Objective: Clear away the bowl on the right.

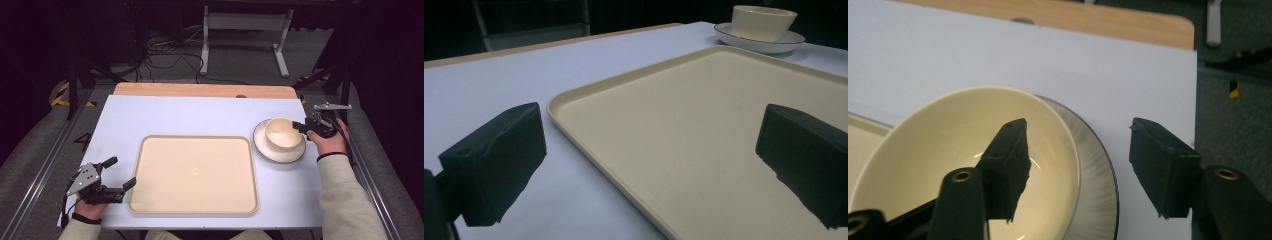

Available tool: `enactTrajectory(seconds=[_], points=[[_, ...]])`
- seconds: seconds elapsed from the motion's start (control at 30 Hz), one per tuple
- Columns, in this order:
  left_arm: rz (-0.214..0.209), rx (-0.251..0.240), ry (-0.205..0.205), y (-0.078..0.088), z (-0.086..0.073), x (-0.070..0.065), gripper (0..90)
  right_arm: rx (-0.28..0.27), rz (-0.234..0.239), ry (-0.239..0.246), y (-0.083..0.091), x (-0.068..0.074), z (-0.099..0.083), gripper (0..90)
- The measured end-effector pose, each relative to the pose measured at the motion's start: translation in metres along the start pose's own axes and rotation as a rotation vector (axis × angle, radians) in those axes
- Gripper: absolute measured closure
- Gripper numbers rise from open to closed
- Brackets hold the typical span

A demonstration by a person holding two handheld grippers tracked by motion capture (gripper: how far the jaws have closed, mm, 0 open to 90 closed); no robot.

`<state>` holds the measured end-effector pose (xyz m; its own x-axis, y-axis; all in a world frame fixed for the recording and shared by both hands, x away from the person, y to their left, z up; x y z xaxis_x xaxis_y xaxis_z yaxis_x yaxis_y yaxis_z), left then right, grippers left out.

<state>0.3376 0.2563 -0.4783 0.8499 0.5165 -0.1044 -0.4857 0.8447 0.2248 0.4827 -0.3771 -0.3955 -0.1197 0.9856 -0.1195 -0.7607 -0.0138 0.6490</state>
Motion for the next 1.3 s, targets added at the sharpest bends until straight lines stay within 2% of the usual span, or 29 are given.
enactTrajectory(seconds=[0.1,0.17,0.27,0.33,0.43,0.53,0.67,0.7,0.77,0.83,0.97,1.07,1.13,1.3], points=[[0.0,0.0,0.0,0.0,0.0,0.0,0.4,0.062,0.013,-0.018,-0.004,-0.001,-0.003,49.5],[0.0,0.0,0.0,0.0,0.0,0.0,0.4,0.133,0.014,-0.007,-0.006,0.0,-0.004,49.8],[-0.002,-0.001,0.0,0.0,0.0,0.0,0.4,0.188,0.011,0.014,-0.009,0.002,-0.004,52.8],[-0.006,0.003,-0.002,0.0,0.0,0.0,0.4,0.201,0.005,0.014,-0.01,0.003,-0.004,53.7],[-0.006,0.0,-0.002,0.0,0.0,0.0,0.4,0.264,-0.004,-0.017,-0.014,0.006,-0.005,58.9],[-0.01,0.002,-0.001,0.0,0.0,0.0,0.4,0.289,-0.005,-0.041,-0.017,0.008,-0.006,63.8],[-0.013,0.004,-0.001,0.0,0.0,0.0,0.4,0.315,-0.013,-0.049,-0.02,0.009,-0.007,69.3],[-0.013,0.004,-0.001,0.0,0.0,-0.001,0.4,0.334,-0.006,-0.05,-0.023,0.009,-0.009,73.0],[-0.014,0.004,-0.002,0.0,0.0,-0.001,0.4,0.341,-0.006,-0.05,-0.023,0.009,-0.009,74.2],[-0.017,0.003,-0.001,0.0,0.0,-0.001,0.4,0.346,-0.002,-0.066,-0.024,0.012,-0.009,80.0],[-0.019,0.004,-0.002,0.0,0.0,-0.001,0.4,0.354,-0.021,-0.061,-0.023,0.014,-0.009,81.2],[-0.017,0.004,-0.003,0.0,0.0,-0.001,0.4,0.363,-0.028,-0.075,-0.023,0.014,-0.008,83.6],[-0.02,0.004,-0.001,0.0,0.0,-0.001,0.4,0.374,-0.009,-0.094,-0.023,0.015,-0.008,84.0],[-0.019,0.004,-0.001,0.0,0.0,-0.001,0.4,0.382,-0.017,-0.111,-0.021,0.016,-0.007,84.4]])
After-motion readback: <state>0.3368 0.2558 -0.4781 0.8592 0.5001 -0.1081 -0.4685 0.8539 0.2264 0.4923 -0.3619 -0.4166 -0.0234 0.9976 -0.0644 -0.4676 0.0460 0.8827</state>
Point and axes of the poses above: each handheld gripper's, and its own axes: y roughly backward along the jaws, z roughly out of its top, x roughly to its left, the point moved 3 cm from there along -y, roughly forward along the jaws, and after that the axes turned 14 degrees about -z, right-handed, at the moved point
